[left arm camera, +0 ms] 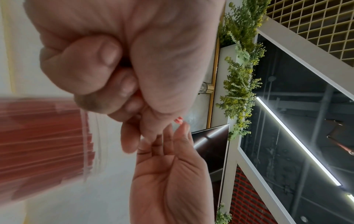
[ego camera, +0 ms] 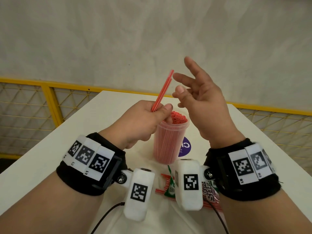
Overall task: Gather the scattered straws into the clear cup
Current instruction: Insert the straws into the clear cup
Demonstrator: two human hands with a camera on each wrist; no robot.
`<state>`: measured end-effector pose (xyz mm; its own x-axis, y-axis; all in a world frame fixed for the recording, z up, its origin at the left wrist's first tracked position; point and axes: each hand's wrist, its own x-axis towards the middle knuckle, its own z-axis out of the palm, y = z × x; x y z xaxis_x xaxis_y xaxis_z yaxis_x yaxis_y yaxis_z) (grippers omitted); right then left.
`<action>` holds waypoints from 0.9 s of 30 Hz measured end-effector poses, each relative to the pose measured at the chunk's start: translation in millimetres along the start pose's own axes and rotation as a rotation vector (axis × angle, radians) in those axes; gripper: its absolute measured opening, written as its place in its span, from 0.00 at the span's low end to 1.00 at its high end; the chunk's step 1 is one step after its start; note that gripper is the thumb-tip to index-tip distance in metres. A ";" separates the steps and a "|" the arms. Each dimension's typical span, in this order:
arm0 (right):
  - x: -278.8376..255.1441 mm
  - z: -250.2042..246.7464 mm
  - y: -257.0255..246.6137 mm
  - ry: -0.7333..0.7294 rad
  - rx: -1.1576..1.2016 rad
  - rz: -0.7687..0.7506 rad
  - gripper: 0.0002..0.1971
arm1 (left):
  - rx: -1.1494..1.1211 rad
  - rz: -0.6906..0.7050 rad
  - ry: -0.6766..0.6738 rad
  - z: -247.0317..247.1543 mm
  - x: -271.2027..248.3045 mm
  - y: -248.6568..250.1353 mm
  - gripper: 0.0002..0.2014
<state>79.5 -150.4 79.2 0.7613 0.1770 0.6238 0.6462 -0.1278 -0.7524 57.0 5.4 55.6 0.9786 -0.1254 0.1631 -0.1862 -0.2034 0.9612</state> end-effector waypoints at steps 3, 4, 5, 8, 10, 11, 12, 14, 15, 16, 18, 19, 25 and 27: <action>-1.9 0.2 -10.5 -0.087 0.059 -0.035 0.28 | 0.040 -0.029 -0.128 0.5 -5.0 3.4 0.19; -2.6 1.0 -12.7 -0.110 0.080 -0.023 0.25 | 0.049 -0.033 -0.161 0.3 -6.2 3.6 0.21; -3.4 1.7 -14.1 -0.131 0.091 -0.005 0.22 | 0.052 -0.036 -0.183 0.2 -6.7 3.6 0.23; -5.2 3.7 -14.5 -0.175 0.080 0.027 0.15 | 0.059 -0.044 -0.181 0.2 -6.3 4.0 0.17; -5.2 5.2 -13.1 -0.158 0.111 0.033 0.18 | 0.067 -0.052 -0.136 -0.1 -4.6 3.9 0.16; -4.7 5.7 -12.5 -0.128 0.126 0.030 0.19 | 0.079 -0.045 -0.112 -0.6 -3.4 3.4 0.16; -3.9 5.8 -11.9 -0.086 0.132 0.024 0.18 | 0.095 -0.037 -0.091 -1.6 -2.4 2.6 0.16; -2.2 5.8 -10.0 0.000 0.135 0.021 0.12 | 0.103 -0.026 -0.036 -3.3 -0.8 2.0 0.14; -1.8 5.9 -9.2 0.028 0.141 0.027 0.10 | 0.092 -0.020 0.000 -3.7 -0.4 2.4 0.12; -1.7 6.5 -8.7 0.040 0.149 0.035 0.09 | 0.075 -0.012 0.032 -3.9 0.2 2.6 0.11; -2.3 8.2 -8.6 0.023 0.161 0.041 0.09 | 0.037 0.020 0.071 -2.6 1.7 3.1 0.12; -3.0 9.0 -8.9 0.006 0.158 0.036 0.10 | 0.025 0.036 0.076 -1.4 1.4 3.5 0.13; -0.2 3.0 -6.6 0.078 0.126 -0.017 0.11 | 0.099 0.087 0.131 0.4 1.2 4.5 0.20; 4.5 -6.6 -2.8 0.218 0.101 -0.033 0.11 | 0.347 0.105 0.200 -0.8 1.8 2.3 0.27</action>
<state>81.5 -155.7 85.5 0.7402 -0.0372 0.6713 0.6709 -0.0249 -0.7411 58.5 5.4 58.3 0.9439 0.0214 0.3296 -0.2712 -0.5194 0.8104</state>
